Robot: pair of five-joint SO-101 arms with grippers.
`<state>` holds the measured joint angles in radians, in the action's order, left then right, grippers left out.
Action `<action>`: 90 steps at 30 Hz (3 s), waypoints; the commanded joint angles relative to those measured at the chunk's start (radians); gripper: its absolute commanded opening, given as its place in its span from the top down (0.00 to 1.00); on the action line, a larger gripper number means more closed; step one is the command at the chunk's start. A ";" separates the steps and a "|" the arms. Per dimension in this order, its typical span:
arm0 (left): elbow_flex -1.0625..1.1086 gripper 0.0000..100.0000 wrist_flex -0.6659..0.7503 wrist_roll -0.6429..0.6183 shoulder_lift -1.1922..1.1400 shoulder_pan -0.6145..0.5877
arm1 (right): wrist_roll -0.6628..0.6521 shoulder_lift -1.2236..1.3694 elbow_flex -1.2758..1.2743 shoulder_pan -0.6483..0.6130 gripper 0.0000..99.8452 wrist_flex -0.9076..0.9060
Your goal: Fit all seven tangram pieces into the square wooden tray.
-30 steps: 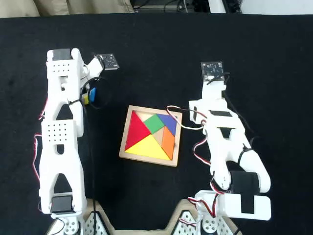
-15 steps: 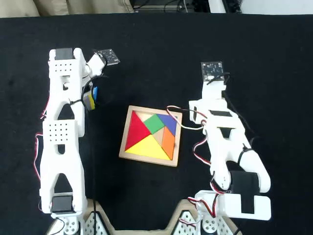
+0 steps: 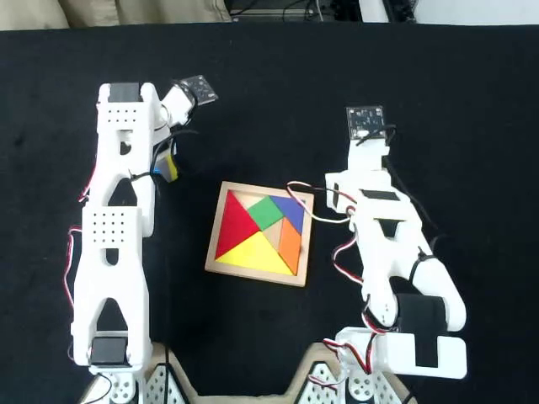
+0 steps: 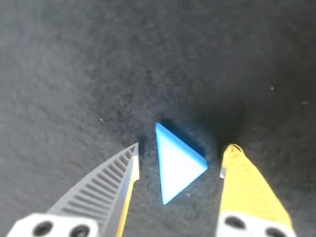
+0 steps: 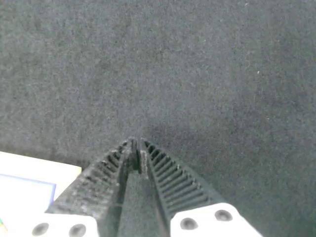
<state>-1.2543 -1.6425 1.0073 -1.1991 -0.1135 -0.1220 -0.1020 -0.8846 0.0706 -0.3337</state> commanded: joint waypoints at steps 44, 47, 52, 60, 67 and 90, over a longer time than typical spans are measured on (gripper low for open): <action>-0.045 0.74 -0.063 -0.060 -0.002 -0.039 | -0.011 -0.005 0.059 -0.015 0.99 0.017; -0.045 0.74 -0.064 -0.060 -0.003 -0.035 | -0.011 -0.005 0.059 -0.015 0.99 0.017; -0.045 0.74 -0.069 -0.029 -0.002 -0.042 | -0.011 -0.005 0.059 -0.015 0.99 0.017; -0.041 0.75 -0.066 -0.014 -0.006 -0.036 | -0.011 -0.005 0.059 -0.015 0.99 0.017; -0.036 0.88 -0.074 -0.009 -0.006 -0.036 | -0.011 -0.005 0.059 -0.015 0.99 0.018; 0.532 0.87 -0.115 0.204 0.663 0.280 | -0.011 -0.015 0.059 0.015 0.99 0.018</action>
<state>-0.9244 -1.7499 1.1239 -0.7434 0.0890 -0.1220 -0.1020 -0.8846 0.0706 -0.3337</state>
